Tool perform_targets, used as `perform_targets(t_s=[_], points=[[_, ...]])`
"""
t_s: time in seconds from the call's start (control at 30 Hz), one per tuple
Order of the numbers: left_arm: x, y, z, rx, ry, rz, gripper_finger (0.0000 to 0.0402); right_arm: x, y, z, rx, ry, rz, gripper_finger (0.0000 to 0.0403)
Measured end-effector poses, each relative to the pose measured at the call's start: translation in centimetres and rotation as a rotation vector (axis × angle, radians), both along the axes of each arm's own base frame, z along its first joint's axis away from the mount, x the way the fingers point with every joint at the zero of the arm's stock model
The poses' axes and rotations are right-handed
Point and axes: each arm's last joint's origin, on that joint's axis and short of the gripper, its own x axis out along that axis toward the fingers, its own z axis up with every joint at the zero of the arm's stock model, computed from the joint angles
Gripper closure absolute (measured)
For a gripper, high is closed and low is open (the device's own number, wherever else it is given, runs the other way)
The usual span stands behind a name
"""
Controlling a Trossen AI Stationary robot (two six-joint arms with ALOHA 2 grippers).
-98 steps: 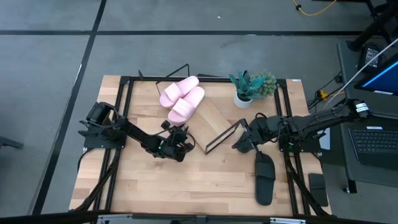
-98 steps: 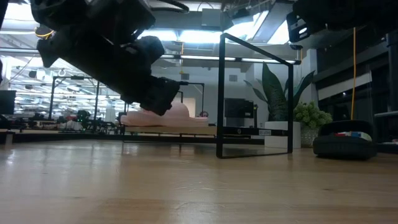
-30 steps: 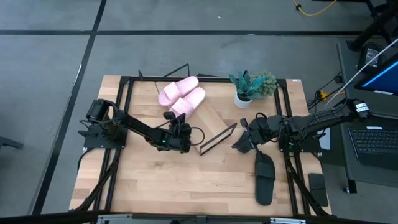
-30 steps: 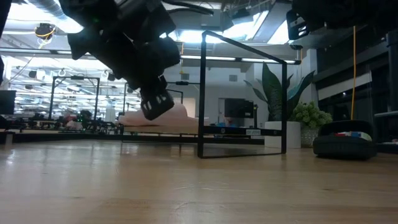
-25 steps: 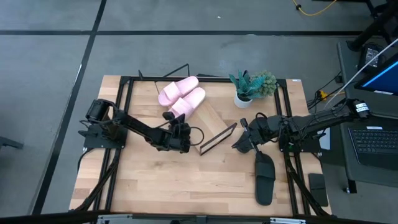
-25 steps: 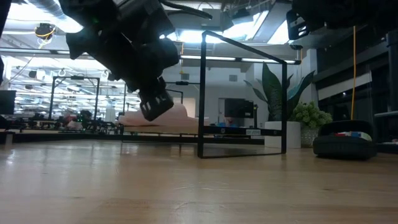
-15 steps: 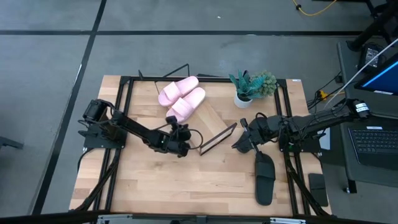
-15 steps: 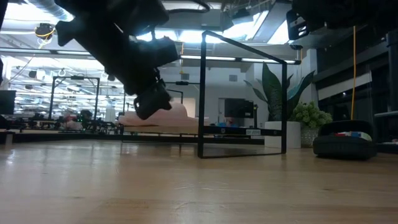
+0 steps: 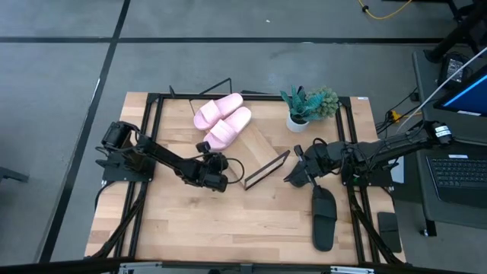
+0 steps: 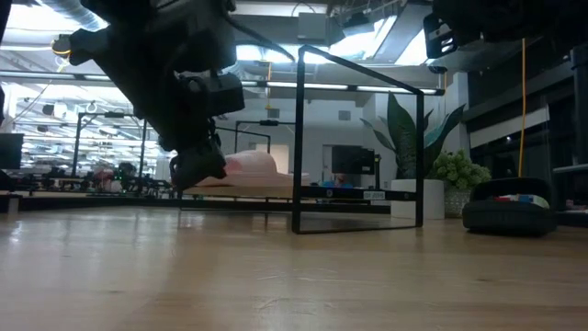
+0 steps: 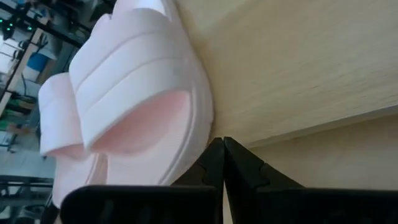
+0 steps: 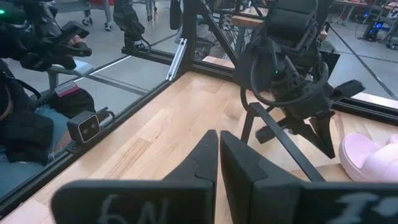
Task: Pick and place slides into the shelf
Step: Adjust the right pink slides on the shelf
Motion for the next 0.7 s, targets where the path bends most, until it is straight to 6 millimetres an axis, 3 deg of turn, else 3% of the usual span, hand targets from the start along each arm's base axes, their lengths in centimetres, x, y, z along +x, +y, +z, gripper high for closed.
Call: perform_targets(t_s=[0.7], points=[[-0.9, 3.1, -0.3, 0.033, 0.110, 0.131, 0.0401, 0.0, 0.0, 0.0, 0.000, -0.001, 0.000, 0.0382]])
